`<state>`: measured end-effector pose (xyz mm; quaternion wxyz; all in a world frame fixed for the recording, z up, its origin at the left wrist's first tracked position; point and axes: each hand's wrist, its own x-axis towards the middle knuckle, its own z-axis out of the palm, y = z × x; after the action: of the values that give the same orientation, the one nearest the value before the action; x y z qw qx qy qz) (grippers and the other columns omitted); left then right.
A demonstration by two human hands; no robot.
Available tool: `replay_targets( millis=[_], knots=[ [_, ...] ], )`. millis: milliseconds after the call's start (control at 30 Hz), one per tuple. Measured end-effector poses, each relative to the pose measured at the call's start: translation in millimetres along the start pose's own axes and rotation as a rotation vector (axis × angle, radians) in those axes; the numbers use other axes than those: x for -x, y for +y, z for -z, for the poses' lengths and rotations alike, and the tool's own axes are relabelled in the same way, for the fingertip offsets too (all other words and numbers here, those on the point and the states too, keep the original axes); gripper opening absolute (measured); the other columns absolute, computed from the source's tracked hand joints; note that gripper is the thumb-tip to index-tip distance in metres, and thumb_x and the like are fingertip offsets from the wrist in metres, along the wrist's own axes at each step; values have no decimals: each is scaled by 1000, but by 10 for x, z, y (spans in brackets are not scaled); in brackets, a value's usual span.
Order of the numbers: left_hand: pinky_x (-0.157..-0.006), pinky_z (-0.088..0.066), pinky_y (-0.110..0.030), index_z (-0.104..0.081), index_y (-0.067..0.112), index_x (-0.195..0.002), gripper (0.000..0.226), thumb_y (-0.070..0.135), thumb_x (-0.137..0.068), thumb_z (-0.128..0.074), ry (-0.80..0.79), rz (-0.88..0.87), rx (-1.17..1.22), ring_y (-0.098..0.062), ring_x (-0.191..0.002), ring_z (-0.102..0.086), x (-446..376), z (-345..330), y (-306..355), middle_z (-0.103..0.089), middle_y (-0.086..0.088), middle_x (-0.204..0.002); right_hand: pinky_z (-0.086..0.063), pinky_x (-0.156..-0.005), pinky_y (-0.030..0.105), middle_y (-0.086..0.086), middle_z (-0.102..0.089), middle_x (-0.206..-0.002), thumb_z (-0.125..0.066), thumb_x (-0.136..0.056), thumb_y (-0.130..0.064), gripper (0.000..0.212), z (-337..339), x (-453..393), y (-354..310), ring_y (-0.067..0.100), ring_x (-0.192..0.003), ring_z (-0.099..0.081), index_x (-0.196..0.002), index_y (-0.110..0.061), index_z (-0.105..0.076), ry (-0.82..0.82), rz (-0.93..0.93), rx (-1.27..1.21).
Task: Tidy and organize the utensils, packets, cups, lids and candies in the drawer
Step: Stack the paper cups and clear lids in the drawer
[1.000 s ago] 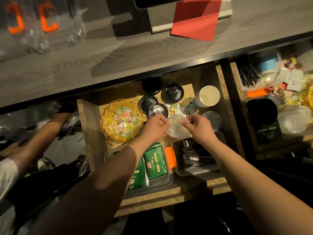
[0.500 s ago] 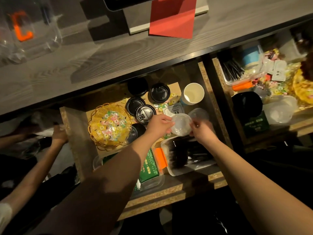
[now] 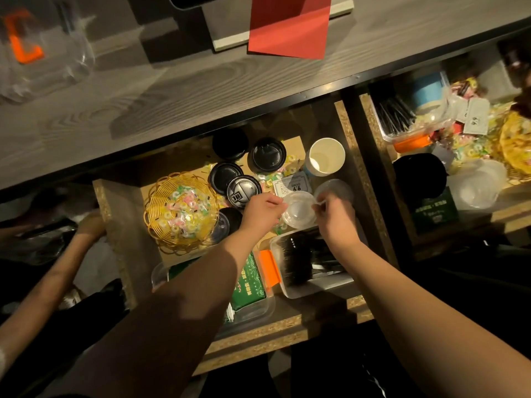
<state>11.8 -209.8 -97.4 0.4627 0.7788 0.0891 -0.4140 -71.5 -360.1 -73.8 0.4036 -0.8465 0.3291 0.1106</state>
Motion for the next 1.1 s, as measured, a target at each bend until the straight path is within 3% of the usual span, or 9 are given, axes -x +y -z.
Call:
replay_targets(
  millis=[167, 333, 433, 500, 600, 667, 800, 967, 1100],
  knots=[
    [-86, -60, -46, -69, 19, -94, 6, 18, -90, -73, 2, -52, -39, -25, -99, -67, 1, 5, -27, -64, 6, -94, -44, -73, 35, 12, -66, -89, -54, -95, -13, 9, -7, -52, 78, 30, -84, -61, -97, -10, -62, -47, 1, 131],
    [-85, -59, -48, -64, 20, -94, 10, 21, -90, -73, -18, -33, -147, -28, -91, -69, -43, 10, -10, -65, 3, -95, -38, -72, 30, 12, -65, -96, -54, -96, -12, 11, -48, -110, 67, 30, -90, -60, -100, -8, -63, -49, -6, 168],
    [-79, -57, -38, -61, 21, -97, 17, 26, -89, -75, -10, -26, -193, -24, -84, -68, -41, 33, 5, -69, -4, -101, -36, -72, 28, 10, -62, -100, -52, -97, -15, 12, -86, -128, 48, 28, -94, -61, -105, -11, -61, -35, -54, 181],
    [-68, -50, -29, -59, 18, -105, 26, 31, -89, -75, 0, -37, -196, -21, -81, -66, 0, 78, 15, -68, -2, -102, -44, -73, 30, 12, -62, -106, -53, -99, -23, 23, -77, -89, 4, 29, -98, -63, -117, -10, -57, 10, -37, 237],
    [-67, -50, -31, -61, 20, -103, 23, 35, -90, -72, -10, -98, -202, -15, -78, -62, 121, 223, 11, -65, 3, -98, -55, -76, 39, 13, -62, -110, -52, -100, -31, 36, -21, 59, -93, 28, -97, -65, -129, -9, -49, 78, -22, 225],
    [-73, -52, -32, -65, 18, -99, 15, 31, -92, -69, -13, -149, -220, -12, -83, -60, 229, 378, -13, -63, 6, -94, -54, -80, 41, 9, -60, -109, -52, -99, -26, 29, -22, 156, -179, 25, -99, -62, -125, -13, -49, 66, 30, 133],
    [-68, -42, -18, -66, 16, -100, 10, 24, -95, -66, 74, -197, -232, -4, -83, -55, 449, 761, -97, -62, 6, -95, -49, -83, 40, 11, -58, -111, -56, -96, -20, 22, -130, 287, -428, 26, -99, -58, -115, -8, -55, 45, 214, 162],
    [-68, -38, -14, -66, 14, -106, 14, 20, -94, -67, 189, -174, -182, -6, -86, -57, 609, 1209, -337, -61, 9, -95, -39, -74, 32, 10, -56, -117, -56, -95, -22, 26, -454, 319, -759, 28, -90, -60, -119, -9, -57, -112, 266, 243],
    [-80, -46, -24, -64, 21, -105, 18, 21, -90, -73, 221, -164, -108, -12, -97, -60, 642, 1413, -582, -64, 6, -105, -45, -91, 36, 9, -53, -128, -62, -93, -24, 41, -786, 247, -924, 28, -108, -59, -132, -12, -53, -266, 277, 305]
  ],
)
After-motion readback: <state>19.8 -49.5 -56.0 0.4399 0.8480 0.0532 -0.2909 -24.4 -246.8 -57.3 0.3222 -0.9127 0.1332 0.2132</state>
